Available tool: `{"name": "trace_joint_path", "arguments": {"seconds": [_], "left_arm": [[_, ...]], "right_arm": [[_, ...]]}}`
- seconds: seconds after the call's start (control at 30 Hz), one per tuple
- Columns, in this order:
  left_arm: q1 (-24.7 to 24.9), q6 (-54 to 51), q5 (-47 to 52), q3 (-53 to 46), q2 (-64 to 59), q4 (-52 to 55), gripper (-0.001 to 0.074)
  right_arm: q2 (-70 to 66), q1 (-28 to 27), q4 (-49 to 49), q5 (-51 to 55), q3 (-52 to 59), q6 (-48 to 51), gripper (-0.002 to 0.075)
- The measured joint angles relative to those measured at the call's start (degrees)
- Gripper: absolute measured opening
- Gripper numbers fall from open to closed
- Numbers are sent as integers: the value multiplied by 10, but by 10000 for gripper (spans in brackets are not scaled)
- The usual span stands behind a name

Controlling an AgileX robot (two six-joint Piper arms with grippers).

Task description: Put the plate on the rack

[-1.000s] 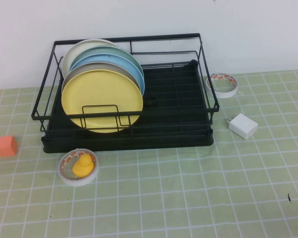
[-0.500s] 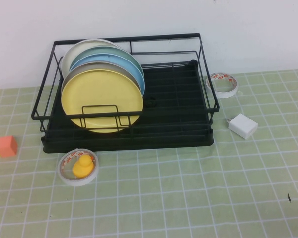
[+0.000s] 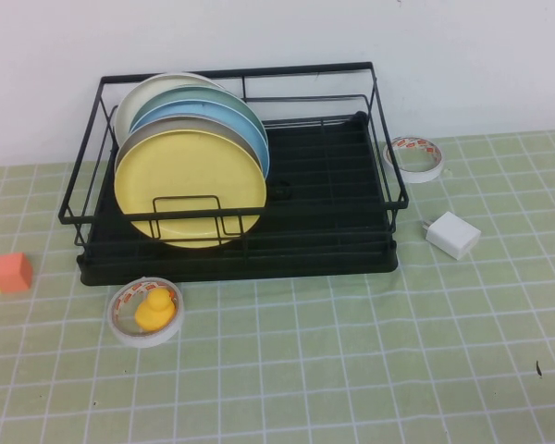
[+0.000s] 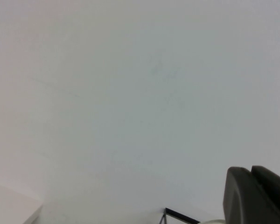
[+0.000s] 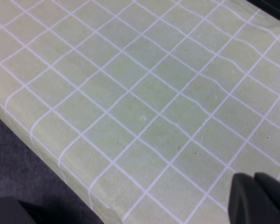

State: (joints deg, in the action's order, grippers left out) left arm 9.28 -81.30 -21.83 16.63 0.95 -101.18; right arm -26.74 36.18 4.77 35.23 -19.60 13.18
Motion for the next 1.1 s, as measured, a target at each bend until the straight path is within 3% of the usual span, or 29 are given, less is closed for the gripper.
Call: {"name": "trace_joint_path", "arguments": {"seconds": [0.23,0.3,0.4,0.57,0.67,0.73,1.1], "left_arm": [[0,1,46,-6,0,0,-1],[0,42,80,-12,0,47,-1],[0,191,162,-25,0,288,-1],[0,645,272,-47,0,716,-1],[0,831,299,-67,0,885,-1],[0,900,305,-83,0,952,-1],[0,967,237,-178,0,1016,-1]], "right_arm": [[0,0,0,0,0,0,-2],[0,0,0,0,0,0,-2],[0,0,0,0,0,0,-2],[0,0,0,0,0,0,-2],[0,0,0,0,0,0,-2],[0,0,0,0,0,0,-2],[0,0,0,0,0,0,-2]]}}
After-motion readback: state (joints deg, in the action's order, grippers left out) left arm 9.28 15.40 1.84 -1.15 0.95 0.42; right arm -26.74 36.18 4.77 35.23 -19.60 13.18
